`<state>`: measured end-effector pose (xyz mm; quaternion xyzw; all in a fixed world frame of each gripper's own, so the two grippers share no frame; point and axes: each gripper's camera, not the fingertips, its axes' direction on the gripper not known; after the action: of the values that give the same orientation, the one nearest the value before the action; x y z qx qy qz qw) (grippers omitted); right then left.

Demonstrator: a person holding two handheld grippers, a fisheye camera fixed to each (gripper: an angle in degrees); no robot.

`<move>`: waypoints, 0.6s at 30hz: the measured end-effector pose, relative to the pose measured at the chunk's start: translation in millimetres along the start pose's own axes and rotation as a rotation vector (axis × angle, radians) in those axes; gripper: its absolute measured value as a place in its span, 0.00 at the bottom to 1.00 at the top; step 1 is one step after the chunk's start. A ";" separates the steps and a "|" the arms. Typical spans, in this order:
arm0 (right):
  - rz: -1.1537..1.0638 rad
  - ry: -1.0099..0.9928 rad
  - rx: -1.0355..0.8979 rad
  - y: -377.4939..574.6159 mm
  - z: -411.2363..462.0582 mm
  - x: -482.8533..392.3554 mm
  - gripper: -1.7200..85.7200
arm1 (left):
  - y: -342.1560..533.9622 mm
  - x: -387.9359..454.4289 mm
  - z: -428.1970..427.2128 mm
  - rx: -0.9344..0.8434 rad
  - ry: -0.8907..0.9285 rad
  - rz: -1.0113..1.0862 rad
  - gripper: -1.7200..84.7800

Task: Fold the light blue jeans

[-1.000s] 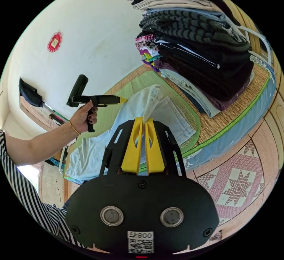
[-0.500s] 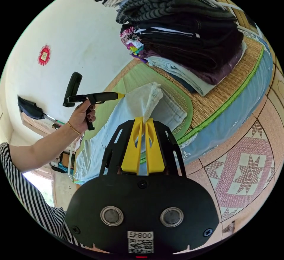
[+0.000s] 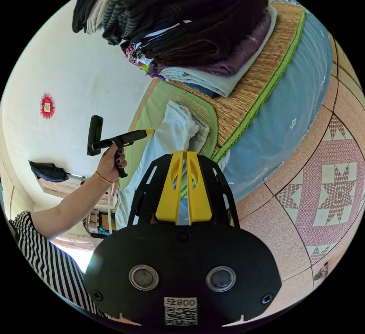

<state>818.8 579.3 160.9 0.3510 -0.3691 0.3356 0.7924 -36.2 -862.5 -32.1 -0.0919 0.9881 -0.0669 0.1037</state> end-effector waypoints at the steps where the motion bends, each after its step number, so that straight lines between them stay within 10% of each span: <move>1: -0.011 0.003 0.008 -2.2 0.4 -5.0 0.03 | 1.1 3.2 -7.0 0.009 -0.015 0.006 0.02; 18: -0.084 0.114 0.020 -10.5 12.4 -65.5 0.02 | 69.8 39.0 -105.3 0.044 0.062 -0.028 0.02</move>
<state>789.9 545.9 109.9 0.3546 -0.3050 0.3250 0.8220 -108.3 -790.2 51.9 -0.1012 0.9878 -0.0927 0.0739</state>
